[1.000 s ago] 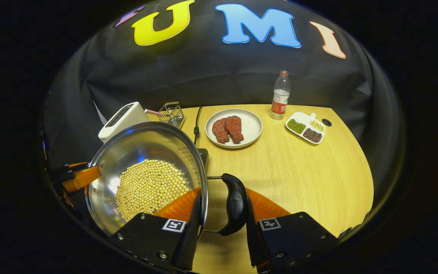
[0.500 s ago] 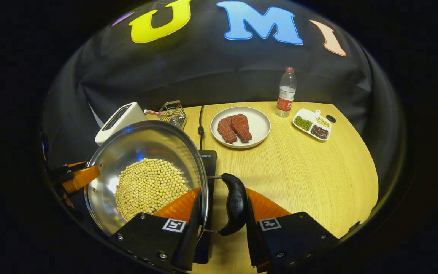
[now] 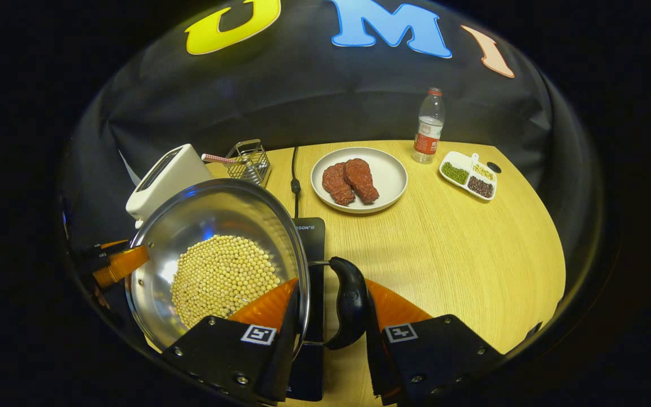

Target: First push the handle of the pot to place it horizontally, then grasp the pot with both hands and set it on the induction cooktop.

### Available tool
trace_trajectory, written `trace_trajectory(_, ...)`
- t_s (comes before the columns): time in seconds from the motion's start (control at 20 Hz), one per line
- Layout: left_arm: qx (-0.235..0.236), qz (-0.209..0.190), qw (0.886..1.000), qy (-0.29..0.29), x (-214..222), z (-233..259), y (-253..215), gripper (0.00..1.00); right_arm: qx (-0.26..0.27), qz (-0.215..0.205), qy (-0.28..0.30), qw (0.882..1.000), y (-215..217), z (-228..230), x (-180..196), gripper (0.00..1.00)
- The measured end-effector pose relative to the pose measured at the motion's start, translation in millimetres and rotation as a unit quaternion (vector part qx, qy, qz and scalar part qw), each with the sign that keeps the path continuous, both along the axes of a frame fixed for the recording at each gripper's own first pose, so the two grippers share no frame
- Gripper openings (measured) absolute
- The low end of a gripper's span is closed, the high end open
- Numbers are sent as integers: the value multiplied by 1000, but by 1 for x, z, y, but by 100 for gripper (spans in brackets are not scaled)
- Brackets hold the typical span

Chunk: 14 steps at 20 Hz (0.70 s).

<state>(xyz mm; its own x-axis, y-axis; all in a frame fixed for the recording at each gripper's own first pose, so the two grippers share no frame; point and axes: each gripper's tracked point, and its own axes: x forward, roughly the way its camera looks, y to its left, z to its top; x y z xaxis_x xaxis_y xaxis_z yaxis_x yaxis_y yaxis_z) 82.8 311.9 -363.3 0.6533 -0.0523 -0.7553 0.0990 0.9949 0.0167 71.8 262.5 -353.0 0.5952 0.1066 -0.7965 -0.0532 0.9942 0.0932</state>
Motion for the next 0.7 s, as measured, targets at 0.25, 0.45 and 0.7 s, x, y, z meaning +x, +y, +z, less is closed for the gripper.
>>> trace_trajectory(0.25, -5, -6, 1000, 11, 6, -16, 3, 58, -2, -12, 5, 1000, 2, -10, 1, 55)
trace_trajectory(0.45, -4, -12, 1000, 13, 9, -23, 5, 58, 0, -16, 6, 1000, 4, -19, 2, 55)
trace_trajectory(0.7, 2, -18, 1000, -5, 11, -27, 8, 60, 8, -16, -13, 1000, 3, -22, 3, 55)
